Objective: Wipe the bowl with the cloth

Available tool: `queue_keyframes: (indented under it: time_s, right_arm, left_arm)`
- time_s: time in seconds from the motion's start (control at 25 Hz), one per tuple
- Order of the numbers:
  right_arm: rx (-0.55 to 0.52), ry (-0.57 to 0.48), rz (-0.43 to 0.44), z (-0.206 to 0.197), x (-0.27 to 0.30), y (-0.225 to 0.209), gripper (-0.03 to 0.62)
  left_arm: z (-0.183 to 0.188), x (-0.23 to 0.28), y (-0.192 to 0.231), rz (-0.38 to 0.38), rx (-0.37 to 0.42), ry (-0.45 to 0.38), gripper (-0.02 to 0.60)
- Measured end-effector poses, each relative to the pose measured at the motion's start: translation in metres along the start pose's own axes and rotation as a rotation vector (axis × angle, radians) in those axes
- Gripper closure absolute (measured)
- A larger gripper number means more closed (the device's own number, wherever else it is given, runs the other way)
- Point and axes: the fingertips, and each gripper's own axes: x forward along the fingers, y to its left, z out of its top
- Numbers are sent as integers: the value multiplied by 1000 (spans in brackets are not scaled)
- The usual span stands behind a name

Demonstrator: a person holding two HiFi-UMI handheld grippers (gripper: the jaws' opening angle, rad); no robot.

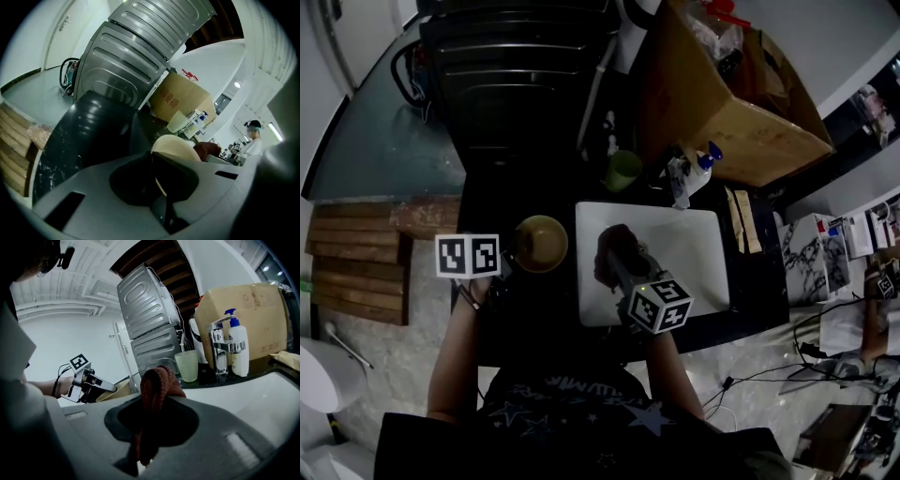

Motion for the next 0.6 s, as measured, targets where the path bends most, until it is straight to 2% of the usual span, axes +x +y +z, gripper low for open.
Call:
queue_keyframes:
  time_s: [0.24, 0.48, 0.6]
  right_arm:
    - [-30, -6, 45, 0, -22, 1, 536]
    - [-94, -39, 151, 12, -49, 22, 536]
    - [-148, -50, 239, 20, -64, 40, 536]
  left_arm:
    - [-10, -4, -23, 35, 28, -30, 560]
    - [-21, 2, -60, 83, 102, -49, 560]
    - [-28, 9, -80, 117, 153, -58, 560]
